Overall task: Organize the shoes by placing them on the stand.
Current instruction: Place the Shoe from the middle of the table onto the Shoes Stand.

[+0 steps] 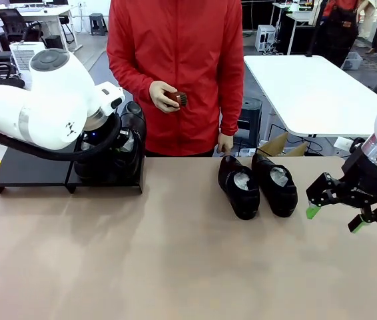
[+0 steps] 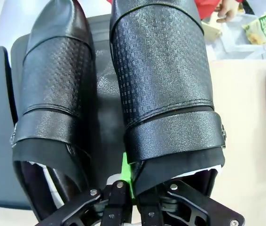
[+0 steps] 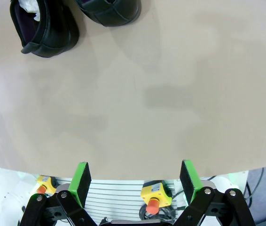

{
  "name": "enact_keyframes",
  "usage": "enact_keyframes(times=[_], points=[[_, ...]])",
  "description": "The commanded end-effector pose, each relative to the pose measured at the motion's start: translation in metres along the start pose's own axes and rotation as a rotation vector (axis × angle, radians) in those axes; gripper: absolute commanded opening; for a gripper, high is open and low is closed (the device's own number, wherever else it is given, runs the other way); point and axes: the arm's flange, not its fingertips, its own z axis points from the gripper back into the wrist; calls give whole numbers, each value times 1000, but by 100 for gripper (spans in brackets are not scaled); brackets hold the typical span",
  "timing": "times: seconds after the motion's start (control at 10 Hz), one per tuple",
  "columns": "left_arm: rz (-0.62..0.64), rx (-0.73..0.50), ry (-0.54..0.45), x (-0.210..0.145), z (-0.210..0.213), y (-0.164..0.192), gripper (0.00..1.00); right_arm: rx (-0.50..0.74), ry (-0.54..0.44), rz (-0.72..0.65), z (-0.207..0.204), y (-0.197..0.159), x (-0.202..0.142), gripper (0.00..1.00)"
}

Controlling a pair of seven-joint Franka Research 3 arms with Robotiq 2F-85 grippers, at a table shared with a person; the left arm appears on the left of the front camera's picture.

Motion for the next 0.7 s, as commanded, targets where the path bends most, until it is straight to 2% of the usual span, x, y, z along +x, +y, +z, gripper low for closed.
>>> enact_keyframes(times=[0.0, 0.4, 0.6], points=[[20, 19, -35, 6, -4, -4, 6, 1, 0, 16, 0, -1, 0, 100], [21, 17, -51, 5, -1, -6, 83, 1, 0, 16, 0, -1, 0, 100], [18, 17, -96, 1, 10, -10, 86, 1, 0, 16, 0, -1, 0, 100]])
